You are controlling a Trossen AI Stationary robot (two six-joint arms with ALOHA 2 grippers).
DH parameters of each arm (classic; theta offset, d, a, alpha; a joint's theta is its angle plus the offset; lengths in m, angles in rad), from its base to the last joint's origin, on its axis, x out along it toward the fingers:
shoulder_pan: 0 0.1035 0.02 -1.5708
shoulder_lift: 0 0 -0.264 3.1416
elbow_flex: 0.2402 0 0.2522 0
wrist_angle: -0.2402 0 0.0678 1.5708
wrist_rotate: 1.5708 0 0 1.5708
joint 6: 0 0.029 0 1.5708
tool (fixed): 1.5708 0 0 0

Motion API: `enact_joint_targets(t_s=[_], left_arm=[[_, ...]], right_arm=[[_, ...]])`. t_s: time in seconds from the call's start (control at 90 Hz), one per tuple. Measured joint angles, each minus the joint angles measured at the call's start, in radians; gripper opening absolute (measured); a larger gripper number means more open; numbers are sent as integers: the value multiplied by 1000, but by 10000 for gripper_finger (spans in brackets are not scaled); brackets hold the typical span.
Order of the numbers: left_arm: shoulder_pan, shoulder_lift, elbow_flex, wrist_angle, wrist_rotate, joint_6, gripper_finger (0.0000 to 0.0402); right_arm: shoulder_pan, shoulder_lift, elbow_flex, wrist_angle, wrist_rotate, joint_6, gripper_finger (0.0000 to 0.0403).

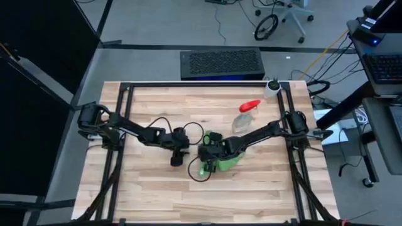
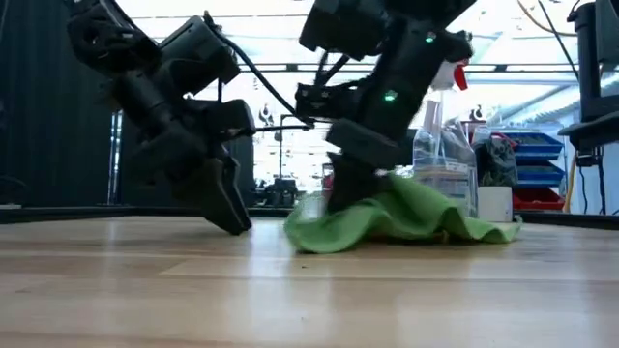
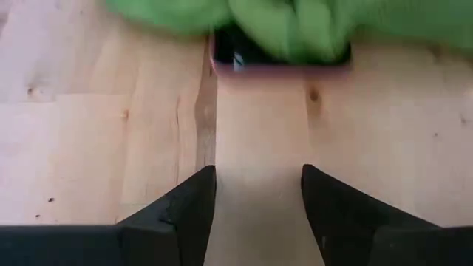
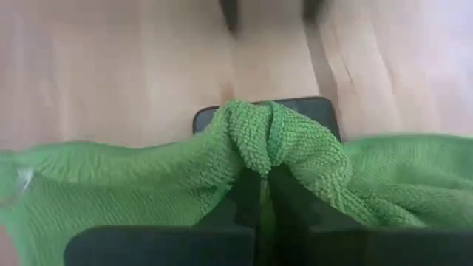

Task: Apply microfiber cloth
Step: Wipe the back and front of the cellphone with the green microfiber cloth

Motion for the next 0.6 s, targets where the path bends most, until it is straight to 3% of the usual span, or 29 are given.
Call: enact_joint_targets(t_s=[0.133, 0.267, 0.444, 0.6], left_arm=[[-10, -5, 1, -2, 0, -26, 184], [-22, -19, 1, -11, -4, -57, 184], [-29, -115, 3, -1, -5, -77, 184], [-28, -144, 3, 52, -7, -27, 184]], right_arm=[[-15, 14, -2, 160, -12, -58, 0], [-34, -4, -5, 185, -15, -103, 0], [-42, -148, -2, 157, 10, -133, 0], [-39, -301, -1, -18, 16, -92, 0]])
